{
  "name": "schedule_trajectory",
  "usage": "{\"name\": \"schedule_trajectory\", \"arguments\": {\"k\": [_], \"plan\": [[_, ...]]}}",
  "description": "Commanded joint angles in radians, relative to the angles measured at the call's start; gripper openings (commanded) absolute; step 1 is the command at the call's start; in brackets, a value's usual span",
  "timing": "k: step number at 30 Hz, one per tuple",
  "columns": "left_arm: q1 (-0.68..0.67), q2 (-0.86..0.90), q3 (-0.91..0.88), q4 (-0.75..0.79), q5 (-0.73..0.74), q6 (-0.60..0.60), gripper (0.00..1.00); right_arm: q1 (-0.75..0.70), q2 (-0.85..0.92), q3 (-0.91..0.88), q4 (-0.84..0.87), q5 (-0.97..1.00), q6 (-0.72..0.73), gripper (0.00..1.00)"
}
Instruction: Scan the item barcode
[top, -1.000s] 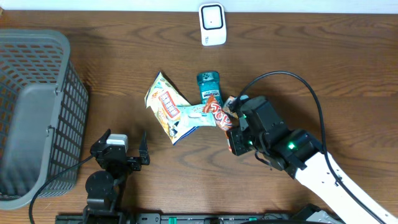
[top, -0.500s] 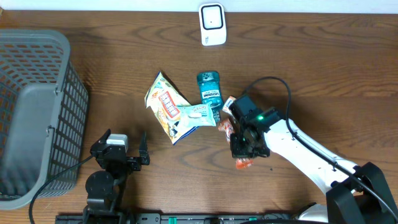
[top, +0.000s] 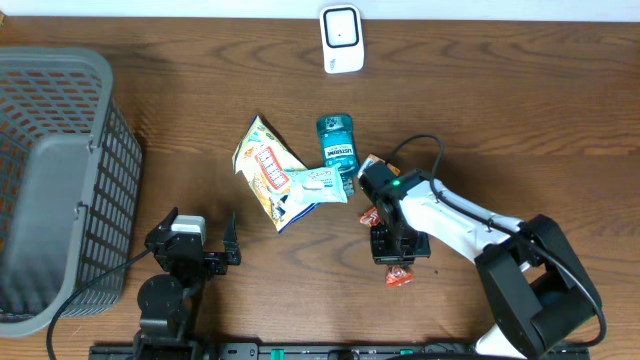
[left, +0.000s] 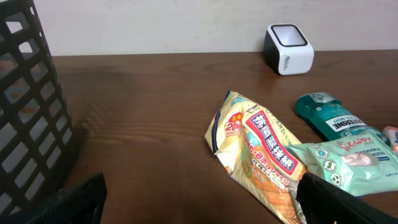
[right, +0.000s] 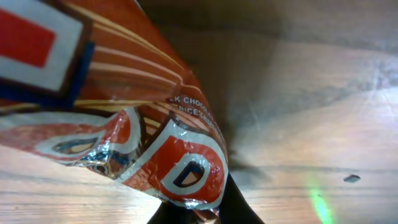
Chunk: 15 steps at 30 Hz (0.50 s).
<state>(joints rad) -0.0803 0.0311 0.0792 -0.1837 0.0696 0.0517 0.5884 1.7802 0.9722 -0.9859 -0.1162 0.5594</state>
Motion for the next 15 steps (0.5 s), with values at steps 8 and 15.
{"name": "schedule_trajectory", "arguments": {"k": [8, 15], "plan": [[0.003, -0.001, -0.014, -0.029, 0.009, -0.005, 0.98, -0.002, -0.074, 0.126, -0.047, 0.06, -0.026, 0.73], [0.003, -0.001, -0.014, -0.029, 0.009, -0.005, 0.98, 0.002, -0.156, 0.135, 0.039, 0.105, -0.019, 0.01]]}}
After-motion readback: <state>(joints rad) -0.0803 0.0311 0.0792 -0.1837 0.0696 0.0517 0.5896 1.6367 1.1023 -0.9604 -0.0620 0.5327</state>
